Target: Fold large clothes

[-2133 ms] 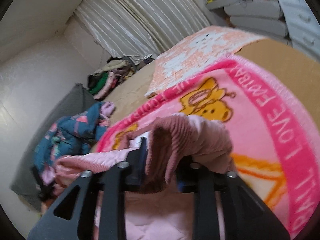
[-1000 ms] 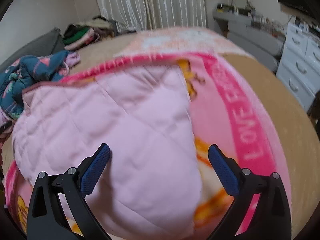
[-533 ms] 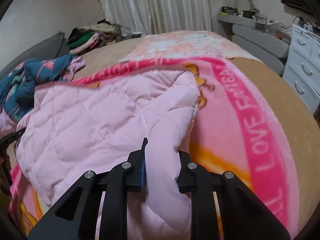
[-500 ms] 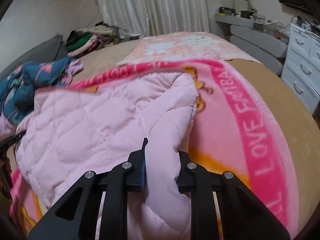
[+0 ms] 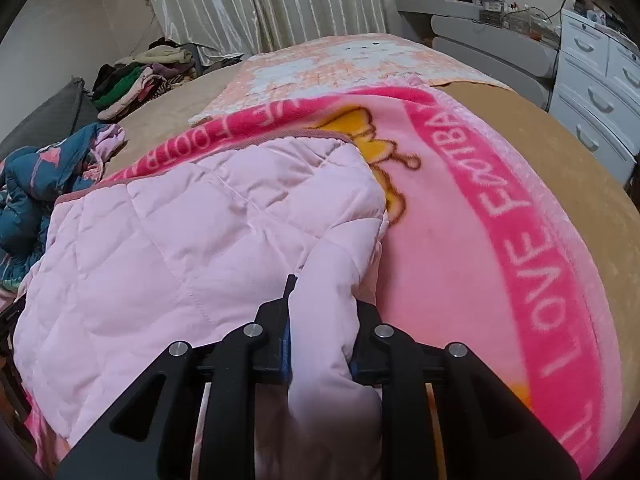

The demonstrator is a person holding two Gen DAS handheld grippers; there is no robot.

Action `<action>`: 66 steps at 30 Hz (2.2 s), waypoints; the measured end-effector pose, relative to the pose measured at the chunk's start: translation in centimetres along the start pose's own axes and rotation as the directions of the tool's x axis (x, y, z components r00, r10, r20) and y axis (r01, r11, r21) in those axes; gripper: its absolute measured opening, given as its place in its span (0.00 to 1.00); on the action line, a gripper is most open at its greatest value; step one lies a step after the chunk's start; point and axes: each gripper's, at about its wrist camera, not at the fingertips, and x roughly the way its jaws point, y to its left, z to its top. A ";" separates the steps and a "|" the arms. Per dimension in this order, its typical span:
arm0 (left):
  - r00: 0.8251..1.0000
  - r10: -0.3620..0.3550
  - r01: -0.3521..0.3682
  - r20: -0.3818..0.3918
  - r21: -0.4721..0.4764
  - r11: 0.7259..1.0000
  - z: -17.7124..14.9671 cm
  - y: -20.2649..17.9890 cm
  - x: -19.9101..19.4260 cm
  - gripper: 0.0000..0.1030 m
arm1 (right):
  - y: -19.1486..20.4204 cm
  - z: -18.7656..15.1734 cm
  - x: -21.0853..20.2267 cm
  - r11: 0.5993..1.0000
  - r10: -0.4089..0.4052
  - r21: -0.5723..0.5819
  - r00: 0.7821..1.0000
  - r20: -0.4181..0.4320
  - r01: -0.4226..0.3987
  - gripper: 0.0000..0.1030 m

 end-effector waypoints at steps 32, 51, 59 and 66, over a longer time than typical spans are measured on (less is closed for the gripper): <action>0.994 -0.017 0.015 0.109 0.016 1.000 -2.3 -0.4 -12.7 0.91 | -0.2 -5.1 -16.5 0.997 0.070 0.024 0.977 0.199 -0.076 0.96; 0.998 -0.014 0.013 0.055 0.010 1.000 -7.4 -0.3 -14.5 0.91 | 0.0 -10.3 -18.1 0.993 0.085 0.070 0.983 0.164 -0.097 0.96; 0.994 -0.094 0.087 -0.050 -0.126 0.988 -9.7 1.5 -11.4 0.91 | -1.1 -12.4 -15.5 0.981 0.038 0.183 0.994 0.101 -0.056 0.96; 0.980 -0.179 0.146 -0.081 -0.305 0.941 -10.0 3.2 -8.9 0.91 | -1.9 -12.7 -12.5 0.955 0.064 0.288 0.997 0.047 -0.075 0.96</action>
